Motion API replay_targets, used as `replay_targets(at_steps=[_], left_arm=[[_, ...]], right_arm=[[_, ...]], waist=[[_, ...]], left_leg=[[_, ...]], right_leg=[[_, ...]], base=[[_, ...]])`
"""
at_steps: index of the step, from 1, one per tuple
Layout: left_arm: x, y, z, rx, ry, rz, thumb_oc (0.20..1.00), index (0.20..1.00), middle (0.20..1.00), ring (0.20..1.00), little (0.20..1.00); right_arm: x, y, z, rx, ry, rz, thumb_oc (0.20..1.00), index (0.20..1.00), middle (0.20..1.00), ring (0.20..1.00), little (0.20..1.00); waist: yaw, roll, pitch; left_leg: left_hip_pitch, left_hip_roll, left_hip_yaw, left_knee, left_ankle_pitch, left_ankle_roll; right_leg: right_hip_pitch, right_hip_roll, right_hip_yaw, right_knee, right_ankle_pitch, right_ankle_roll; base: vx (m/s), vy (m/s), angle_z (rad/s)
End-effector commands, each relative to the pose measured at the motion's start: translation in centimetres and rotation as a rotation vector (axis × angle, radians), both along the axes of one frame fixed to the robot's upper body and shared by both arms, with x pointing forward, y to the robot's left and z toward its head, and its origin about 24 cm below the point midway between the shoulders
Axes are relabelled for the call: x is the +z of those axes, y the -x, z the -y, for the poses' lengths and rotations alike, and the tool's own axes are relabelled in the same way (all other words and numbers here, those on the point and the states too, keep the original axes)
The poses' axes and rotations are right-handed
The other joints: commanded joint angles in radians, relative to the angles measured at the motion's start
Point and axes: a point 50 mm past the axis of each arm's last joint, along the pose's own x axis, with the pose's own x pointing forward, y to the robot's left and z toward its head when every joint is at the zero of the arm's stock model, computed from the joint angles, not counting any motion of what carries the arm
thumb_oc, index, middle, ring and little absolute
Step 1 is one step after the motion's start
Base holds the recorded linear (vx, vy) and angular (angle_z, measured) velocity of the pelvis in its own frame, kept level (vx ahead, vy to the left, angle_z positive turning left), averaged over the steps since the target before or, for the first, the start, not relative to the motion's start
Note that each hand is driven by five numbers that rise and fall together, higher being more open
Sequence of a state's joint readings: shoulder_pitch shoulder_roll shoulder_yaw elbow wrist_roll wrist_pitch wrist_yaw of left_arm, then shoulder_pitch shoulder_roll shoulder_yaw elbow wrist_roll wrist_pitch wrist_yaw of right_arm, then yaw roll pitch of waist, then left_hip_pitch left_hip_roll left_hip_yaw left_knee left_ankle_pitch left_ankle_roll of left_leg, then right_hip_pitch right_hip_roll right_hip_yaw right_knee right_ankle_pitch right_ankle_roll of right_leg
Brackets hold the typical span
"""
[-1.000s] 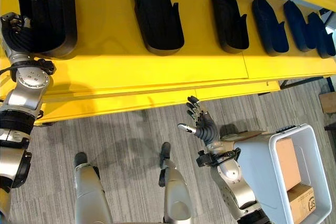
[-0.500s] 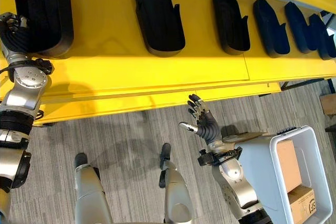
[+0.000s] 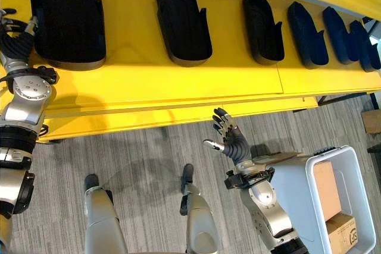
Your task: Move parts from the plastic box to the shelf.
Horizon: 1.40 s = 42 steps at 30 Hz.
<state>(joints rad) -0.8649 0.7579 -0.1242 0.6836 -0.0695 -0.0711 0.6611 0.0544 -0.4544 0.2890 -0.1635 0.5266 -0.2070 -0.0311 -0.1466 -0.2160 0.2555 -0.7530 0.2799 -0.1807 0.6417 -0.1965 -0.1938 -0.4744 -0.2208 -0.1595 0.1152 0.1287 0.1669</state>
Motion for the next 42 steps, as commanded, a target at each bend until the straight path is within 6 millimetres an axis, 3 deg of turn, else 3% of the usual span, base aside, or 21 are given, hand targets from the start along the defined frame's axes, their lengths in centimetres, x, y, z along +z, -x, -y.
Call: replay_targets(at_steps=[1, 22, 24, 25, 33, 40, 42], left_arm=[[0.4, 1.0, -1.7, 0.05, -0.007, 0.017, 1.0, 1.0, 1.0, 1.0, 1.0], [0.9, 2.1, -1.4, 0.002, 0.003, 0.105, 1.0, 1.0, 1.0, 1.0, 1.0], [1.0, 2.8, -0.7, -0.049, 0.022, 0.173, 1.0, 1.0, 1.0, 1.0, 1.0], [1.2, 3.0, -0.3, -0.067, 0.021, 0.198, 1.0, 1.0, 1.0, 1.0, 1.0], [2.2, 5.6, 3.1, -0.238, -0.021, 0.387, 1.0, 1.0, 1.0, 1.0, 1.0], [1.1, 7.2, 4.2, -0.301, -0.14, 0.344, 1.0, 1.0, 1.0, 1.0, 1.0], [0.2, 8.0, 4.5, -0.283, -0.29, 0.253, 1.0, 1.0, 1.0, 1.0, 1.0]], right_arm=[[3.3, -0.4, 1.8, -0.028, 0.006, 0.154, 1.0, 1.0, 1.0, 1.0, 1.0], [3.2, -0.5, 2.4, -0.061, 0.013, 0.148, 1.0, 1.0, 1.0, 1.0, 1.0], [3.3, -0.7, 2.5, -0.071, 0.014, 0.155, 1.0, 1.0, 1.0, 1.0, 1.0], [3.4, -0.8, 2.5, -0.077, 0.014, 0.161, 1.0, 1.0, 1.0, 1.0, 1.0], [4.0, -1.2, 2.8, -0.114, 0.02, 0.192, 1.0, 1.0, 1.0, 1.0, 1.0], [4.1, -1.1, 3.1, -0.125, 0.023, 0.201, 1.0, 1.0, 1.0, 1.0, 1.0], [4.2, -0.9, 3.4, -0.131, 0.025, 0.206, 1.0, 1.0, 1.0, 1.0, 1.0]], waist=[[0.01, 0.035, 0.001], [0.021, 0.053, -0.017], [0.029, 0.061, -0.026], [0.031, 0.06, -0.023], [0.059, 0.079, -0.022], [0.074, 0.089, -0.009], [0.081, 0.094, 0.0]], left_leg=[[0.066, -0.04, 0.086, -0.151, 0.06, 0.091], [0.066, -0.042, 0.083, -0.149, 0.058, 0.09], [0.079, -0.045, 0.083, -0.161, 0.062, 0.09], [0.071, -0.053, 0.087, -0.165, 0.092, 0.095], [0.121, -0.06, 0.085, -0.186, 0.094, 0.096], [0.16, -0.063, 0.092, -0.201, 0.099, 0.095], [0.177, -0.063, 0.095, -0.207, 0.099, 0.096]], right_leg=[[0.014, 0.006, -0.036, 0.196, -0.16, 0.002], [0.012, 0.006, -0.037, 0.206, -0.163, 0.001], [0.022, 0.002, -0.039, 0.205, -0.163, 0.0], [0.018, -0.007, -0.045, 0.198, -0.142, -0.007], [0.065, -0.019, -0.049, 0.195, -0.152, -0.008], [0.094, -0.027, -0.045, 0.193, -0.154, -0.011], [0.106, -0.03, -0.042, 0.191, -0.156, -0.012]], base=[[0.0, 0.0, 0.0], [0.0, -0.001, 0.0], [-0.04, 0.006, -0.02], [-0.07, 0.01, 0.03], [0.0, -0.009, 0.07], [0.0, 0.0, 0.0], [0.0, 0.0, 0.0]])
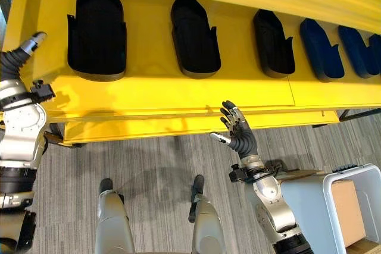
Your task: Move parts from the plastic box to the shelf.
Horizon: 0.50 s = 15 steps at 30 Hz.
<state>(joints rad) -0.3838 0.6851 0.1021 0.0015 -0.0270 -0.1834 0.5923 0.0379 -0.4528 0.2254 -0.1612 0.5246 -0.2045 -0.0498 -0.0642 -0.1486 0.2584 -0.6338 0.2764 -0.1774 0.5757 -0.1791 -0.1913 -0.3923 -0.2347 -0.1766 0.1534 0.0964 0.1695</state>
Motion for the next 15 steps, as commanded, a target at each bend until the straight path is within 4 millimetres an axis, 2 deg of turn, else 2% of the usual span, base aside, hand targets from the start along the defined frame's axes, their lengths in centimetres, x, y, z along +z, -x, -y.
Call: replay_targets(at_steps=[1, 3, 4, 6, 8, 11, 15], left_arm=[[1.1, 1.0, 0.9, 0.035, -0.266, 0.016, 1.0, 1.0, 1.0, 1.0, 1.0], [0.5, 1.2, 1.1, 0.033, -0.298, -0.011, 1.0, 1.0, 1.0, 1.0, 1.0], [-0.5, 1.6, 1.3, 0.043, -0.391, -0.064, 1.0, 1.0, 1.0, 1.0, 1.0], [-1.4, 1.9, 1.7, 0.032, -0.467, -0.109, 1.0, 1.0, 1.0, 1.0, 1.0], [-2.0, 2.1, 1.8, 0.03, -0.495, -0.136, 1.0, 1.0, 1.0, 1.0, 1.0], [-4.3, 2.3, 2.4, 0.003, -0.593, -0.241, 1.0, 1.0, 1.0, 1.0, 1.0], [-6.2, 2.3, 2.2, 0.009, -0.675, -0.336, 1.0, 1.0, 1.0, 1.0, 1.0]], right_arm=[[3.2, -0.2, 2.1, -0.061, 0.03, 0.165, 1.0, 1.0, 1.0, 1.0, 1.0], [3.2, -0.2, 2.1, -0.062, 0.031, 0.166, 1.0, 1.0, 1.0, 1.0, 1.0], [3.2, -0.1, 2.3, -0.068, 0.032, 0.171, 1.0, 1.0, 1.0, 1.0, 1.0], [3.2, 0.0, 2.4, -0.07, 0.036, 0.174, 1.0, 1.0, 1.0, 1.0, 1.0], [3.2, 0.0, 2.5, -0.073, 0.039, 0.173, 1.0, 1.0, 1.0, 1.0, 1.0], [3.5, 0.1, 2.7, -0.083, 0.048, 0.191, 1.0, 1.0, 1.0, 1.0, 1.0], [3.7, 0.3, 2.8, -0.087, 0.054, 0.203, 1.0, 1.0, 1.0, 1.0, 1.0]], waist=[[0.002, 0.029, 0.0], [0.003, 0.03, 0.003], [0.006, 0.032, 0.008], [0.009, 0.034, 0.016], [0.01, 0.035, 0.02], [0.012, 0.038, 0.037], [0.012, 0.039, 0.049]], left_leg=[[0.066, -0.06, 0.092, -0.145, 0.083, 0.093], [0.072, -0.059, 0.093, -0.148, 0.084, 0.093], [0.079, -0.06, 0.095, -0.153, 0.085, 0.093], [0.085, -0.061, 0.097, -0.157, 0.088, 0.093], [0.091, -0.06, 0.1, -0.16, 0.089, 0.093], [0.1, -0.06, 0.102, -0.161, 0.096, 0.094], [0.105, -0.058, 0.105, -0.163, 0.1, 0.093]], right_leg=[[0.031, -0.018, -0.025, 0.152, -0.125, -0.015], [0.035, -0.019, -0.025, 0.152, -0.126, -0.015], [0.039, -0.022, -0.023, 0.151, -0.128, -0.015], [0.042, -0.025, -0.022, 0.151, -0.128, -0.015], [0.046, -0.028, -0.021, 0.152, -0.128, -0.014], [0.047, -0.031, -0.019, 0.163, -0.131, -0.015], [0.047, -0.033, -0.019, 0.171, -0.134, -0.015]], base=[[-0.01, -0.003, 0.03], [-0.01, -0.002, 0.06], [-0.03, 0.002, 0.07], [-0.02, 0.0, 0.02], [0.0, 0.0, 0.0], [-0.04, 0.0, 0.01], [0.0, 0.0, 0.0]])
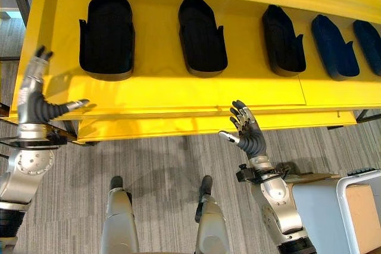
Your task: Move parts from the plastic box to the shelf.
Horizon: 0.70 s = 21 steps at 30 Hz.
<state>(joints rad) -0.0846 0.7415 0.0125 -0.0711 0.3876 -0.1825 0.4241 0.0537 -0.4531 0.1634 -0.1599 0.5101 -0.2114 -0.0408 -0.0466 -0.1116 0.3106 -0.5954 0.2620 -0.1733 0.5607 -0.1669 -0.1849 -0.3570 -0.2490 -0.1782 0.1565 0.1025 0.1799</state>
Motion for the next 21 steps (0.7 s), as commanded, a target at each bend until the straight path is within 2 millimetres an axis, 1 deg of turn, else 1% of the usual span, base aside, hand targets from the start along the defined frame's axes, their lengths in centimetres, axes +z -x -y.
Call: replay_targets(at_steps=[1, 4, 10, 13, 14, 21], left_arm=[[0.6, 0.0, 0.4, -0.032, -0.132, 0.027, 1.0, 1.0, 1.0, 1.0, 1.0], [-0.8, -0.1, 0.1, -0.012, -0.199, -0.039, 1.0, 1.0, 1.0, 1.0, 1.0], [-2.4, -0.3, 0.0, 0.005, -0.267, -0.106, 1.0, 1.0, 1.0, 1.0, 1.0], [-2.8, -0.5, 0.1, 0.009, -0.296, -0.122, 1.0, 1.0, 1.0, 1.0, 1.0], [-3.3, -0.7, 0.1, 0.014, -0.323, -0.147, 1.0, 1.0, 1.0, 1.0, 1.0], [-4.8, -1.3, -0.1, 0.034, -0.327, -0.213, 1.0, 1.0, 1.0, 1.0, 1.0]], right_arm=[[3.3, 0.2, 1.4, -0.035, 0.042, 0.183, 1.0, 1.0, 1.0, 1.0, 1.0], [3.5, 0.4, 1.7, -0.046, 0.051, 0.19, 1.0, 1.0, 1.0, 1.0, 1.0], [3.3, 0.5, 1.9, -0.056, 0.05, 0.188, 1.0, 1.0, 1.0, 1.0, 1.0], [3.3, 0.5, 1.9, -0.059, 0.052, 0.188, 1.0, 1.0, 1.0, 1.0, 1.0], [3.4, 0.6, 1.9, -0.057, 0.052, 0.19, 1.0, 1.0, 1.0, 1.0, 1.0], [3.4, 0.5, 2.0, -0.062, 0.054, 0.188, 1.0, 1.0, 1.0, 1.0, 1.0]], waist=[[-0.005, 0.001, 0.0], [-0.007, 0.0, 0.009], [-0.011, -0.003, 0.016], [-0.012, -0.003, 0.018], [-0.013, -0.003, 0.021], [-0.017, -0.006, 0.028]], left_leg=[[0.068, -0.043, 0.102, -0.148, 0.089, 0.087], [0.063, -0.042, 0.103, -0.148, 0.094, 0.086], [0.061, -0.04, 0.104, -0.146, 0.095, 0.087], [0.06, -0.039, 0.105, -0.143, 0.094, 0.087], [0.058, -0.039, 0.106, -0.139, 0.094, 0.087], [0.054, -0.039, 0.109, -0.13, 0.092, 0.088]], right_leg=[[0.012, -0.019, -0.017, 0.17, -0.14, -0.025], [0.007, -0.019, -0.018, 0.177, -0.141, -0.026], [0.002, -0.019, -0.017, 0.185, -0.143, -0.023], [0.0, -0.019, -0.016, 0.188, -0.143, -0.022], [-0.002, -0.018, -0.015, 0.193, -0.145, -0.022], [-0.013, -0.018, -0.006, 0.205, -0.146, -0.025]], base=[[0.0, 0.0, 0.0], [-0.02, 0.003, -0.01], [0.0, 0.0, 0.0], [0.0, 0.0, 0.0], [0.0, 0.0, 0.0], [0.0, 0.0, 0.0]])
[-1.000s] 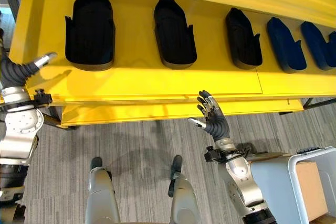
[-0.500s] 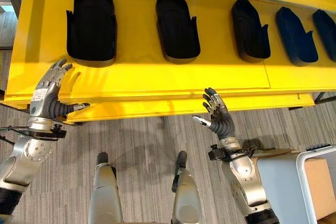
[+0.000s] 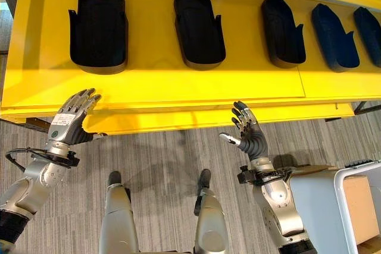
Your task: Move parts from the plastic box to the shelf.
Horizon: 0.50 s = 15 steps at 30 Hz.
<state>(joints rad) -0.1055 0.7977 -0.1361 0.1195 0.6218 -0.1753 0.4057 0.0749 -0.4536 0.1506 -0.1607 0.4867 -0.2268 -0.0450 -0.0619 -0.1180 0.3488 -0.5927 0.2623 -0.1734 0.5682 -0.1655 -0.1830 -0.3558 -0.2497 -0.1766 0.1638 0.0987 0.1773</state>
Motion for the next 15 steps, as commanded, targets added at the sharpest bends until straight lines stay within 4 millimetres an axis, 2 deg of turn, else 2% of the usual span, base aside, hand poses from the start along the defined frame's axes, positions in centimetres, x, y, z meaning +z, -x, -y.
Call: replay_targets(at_steps=[1, 10, 15], left_arm=[[-0.1, -0.5, 0.3, -0.002, -0.014, 0.009, 1.0, 1.0, 1.0, 1.0, 1.0], [0.4, -1.9, 0.4, 0.033, 0.0, 0.04, 1.0, 1.0, 1.0, 1.0, 1.0], [0.5, -3.6, 0.9, 0.055, 0.028, 0.052, 1.0, 1.0, 1.0, 1.0, 1.0]], right_arm=[[3.6, 0.2, 1.6, -0.038, 0.037, 0.184, 1.0, 1.0, 1.0, 1.0, 1.0], [3.6, 0.0, 1.4, -0.041, 0.032, 0.186, 1.0, 1.0, 1.0, 1.0, 1.0], [3.6, -0.3, 1.1, -0.033, 0.02, 0.181, 1.0, 1.0, 1.0, 1.0, 1.0]], waist=[[-0.003, 0.0, -0.01], [-0.012, -0.004, -0.014], [-0.025, -0.006, -0.02]], left_leg=[[0.051, -0.039, 0.109, -0.137, 0.091, 0.086], [0.038, -0.036, 0.112, -0.125, 0.089, 0.085], [0.023, -0.032, 0.115, -0.108, 0.084, 0.085]], right_leg=[[-0.015, -0.017, -0.007, 0.198, -0.143, -0.023], [-0.034, -0.015, 0.001, 0.209, -0.145, -0.024], [-0.056, -0.011, 0.008, 0.226, -0.148, -0.027]], base=[[0.0, 0.0, 0.0], [0.0, 0.0, 0.0], [0.01, 0.012, -0.03]])
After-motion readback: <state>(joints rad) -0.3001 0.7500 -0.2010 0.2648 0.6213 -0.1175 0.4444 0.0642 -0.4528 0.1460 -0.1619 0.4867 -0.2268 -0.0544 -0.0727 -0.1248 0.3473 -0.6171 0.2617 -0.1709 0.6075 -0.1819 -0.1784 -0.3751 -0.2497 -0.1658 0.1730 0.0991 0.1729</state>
